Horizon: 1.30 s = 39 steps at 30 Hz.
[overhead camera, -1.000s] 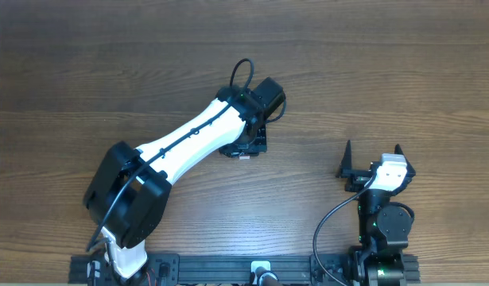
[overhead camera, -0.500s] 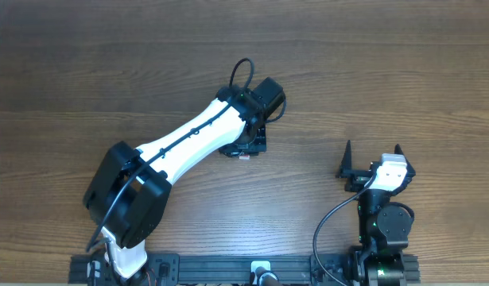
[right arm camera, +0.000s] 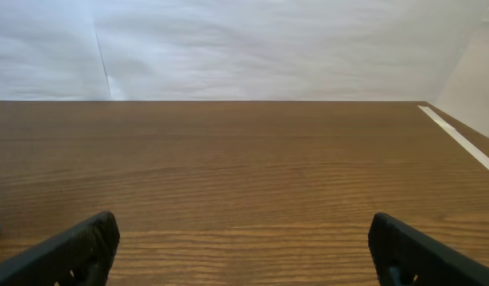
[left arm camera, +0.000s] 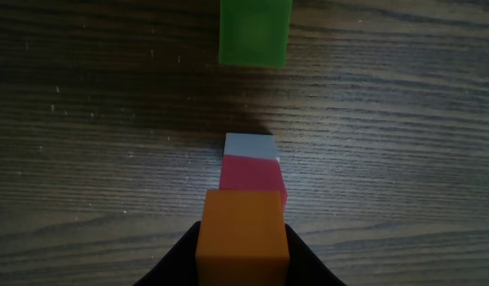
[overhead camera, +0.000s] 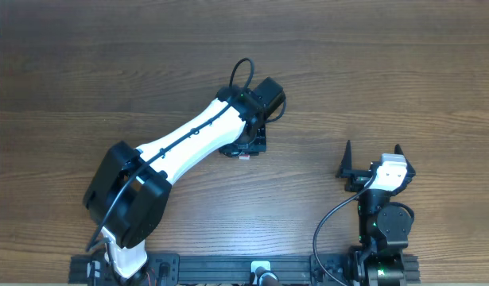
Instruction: Stack Cubes
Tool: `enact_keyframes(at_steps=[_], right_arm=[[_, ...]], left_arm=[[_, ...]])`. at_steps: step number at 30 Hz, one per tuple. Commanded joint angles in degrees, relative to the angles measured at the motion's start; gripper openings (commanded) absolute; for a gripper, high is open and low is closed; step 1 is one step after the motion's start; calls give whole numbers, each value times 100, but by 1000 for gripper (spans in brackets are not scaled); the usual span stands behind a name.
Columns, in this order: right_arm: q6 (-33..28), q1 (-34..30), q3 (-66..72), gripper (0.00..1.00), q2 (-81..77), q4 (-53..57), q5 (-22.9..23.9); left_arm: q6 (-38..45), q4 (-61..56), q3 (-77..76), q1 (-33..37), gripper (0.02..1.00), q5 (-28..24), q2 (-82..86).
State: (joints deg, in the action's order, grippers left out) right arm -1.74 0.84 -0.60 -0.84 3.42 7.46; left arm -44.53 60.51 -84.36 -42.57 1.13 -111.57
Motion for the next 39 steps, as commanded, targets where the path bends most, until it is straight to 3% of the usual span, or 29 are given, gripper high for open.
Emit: enact_keyframes(at_steps=[1,23,27,32,36,39], right_arm=[[-7,33,31,991,52,17,-55],[-7,33,31,993,52,17,-55],[-7,33,31,993,52,17,-55],[-7,33,31,993,52,17,-55],[-7,33,31,991,52,17,-55],[-7,33,31,993,52,17,-55]], left_arm=[[85,-13,-140,24,275,109,-94],[85,-2,-138,-9,316,107,-149],[85,-9,-138,-7,402,109,-149],[85,-26,-140,-7,581,109,-149],[87,-31,-160,-7,625,107,-146],[85,-31,-160,-7,805,107,-146]])
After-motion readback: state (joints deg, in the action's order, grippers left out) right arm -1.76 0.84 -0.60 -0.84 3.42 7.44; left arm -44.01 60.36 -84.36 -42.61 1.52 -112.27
